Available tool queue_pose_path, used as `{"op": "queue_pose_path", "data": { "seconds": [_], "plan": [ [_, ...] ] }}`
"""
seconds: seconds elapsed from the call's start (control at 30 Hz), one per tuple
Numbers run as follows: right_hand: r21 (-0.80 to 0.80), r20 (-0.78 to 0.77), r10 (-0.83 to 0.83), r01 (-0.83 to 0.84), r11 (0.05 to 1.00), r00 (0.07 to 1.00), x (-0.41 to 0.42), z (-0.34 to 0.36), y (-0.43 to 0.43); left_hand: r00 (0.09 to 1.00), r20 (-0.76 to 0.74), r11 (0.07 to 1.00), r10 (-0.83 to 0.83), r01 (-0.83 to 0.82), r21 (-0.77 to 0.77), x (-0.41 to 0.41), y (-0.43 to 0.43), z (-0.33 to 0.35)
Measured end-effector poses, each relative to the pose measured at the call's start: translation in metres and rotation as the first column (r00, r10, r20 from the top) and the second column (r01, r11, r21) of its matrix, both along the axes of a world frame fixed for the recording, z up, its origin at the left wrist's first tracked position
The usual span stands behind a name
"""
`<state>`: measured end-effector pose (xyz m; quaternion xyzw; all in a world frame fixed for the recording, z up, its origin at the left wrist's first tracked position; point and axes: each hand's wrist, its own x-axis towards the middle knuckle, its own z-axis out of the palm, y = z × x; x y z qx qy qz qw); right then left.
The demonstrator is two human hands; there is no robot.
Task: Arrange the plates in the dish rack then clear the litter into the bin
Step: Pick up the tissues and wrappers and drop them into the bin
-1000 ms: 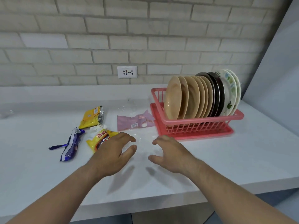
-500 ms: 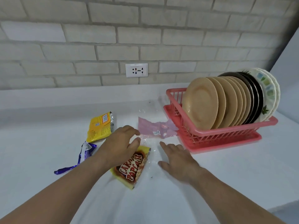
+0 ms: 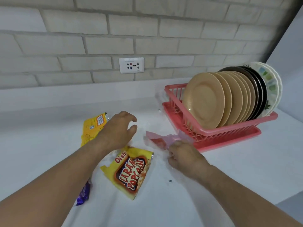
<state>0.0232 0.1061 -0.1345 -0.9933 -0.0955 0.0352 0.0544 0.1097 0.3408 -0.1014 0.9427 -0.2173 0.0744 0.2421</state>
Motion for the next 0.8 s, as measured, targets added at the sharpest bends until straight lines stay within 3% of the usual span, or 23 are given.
{"op": "queue_pose_path", "data": {
  "seconds": [0.1, 0.2, 0.3, 0.4, 0.53, 0.63, 0.8],
  "plan": [
    [-0.006, -0.013, 0.075, -0.075, 0.997, 0.997, 0.009, -0.001, 0.002, 0.999, -0.024, 0.999, 0.041, -0.041, 0.004, -0.01, 0.025, 0.002],
    [0.043, -0.132, 0.033, -0.028, 0.999, 0.991, 0.012, 0.003, 0.012, 0.983, -0.156, 0.992, -0.097, 0.109, 0.067, -0.037, 0.035, 0.003],
    [-0.005, -0.122, -0.056, 0.055, 0.998, 0.991, 0.008, 0.007, 0.018, 0.92, -0.29, 0.888, -0.263, 0.349, 0.301, -0.066, 0.032, -0.003],
    [0.054, -0.126, -0.105, 0.113, 0.992, 0.986, 0.004, 0.007, 0.021, 0.896, -0.338, 0.783, -0.286, 0.422, 0.457, -0.077, 0.025, -0.016],
    [0.151, -0.114, -0.093, 0.11, 0.982, 0.989, -0.001, 0.012, 0.023, 0.877, -0.423, 0.787, -0.227, 0.421, 0.45, -0.077, 0.018, -0.022],
    [0.223, -0.05, -0.052, 0.062, 0.973, 0.997, -0.003, 0.021, 0.021, 0.893, -0.368, 0.775, -0.26, 0.42, 0.472, -0.076, 0.011, -0.021],
    [0.177, 0.025, -0.105, 0.099, 0.979, 0.994, -0.003, 0.041, 0.01, 0.896, -0.355, 0.785, -0.266, 0.415, 0.46, -0.076, 0.003, -0.032]
  ]
}}
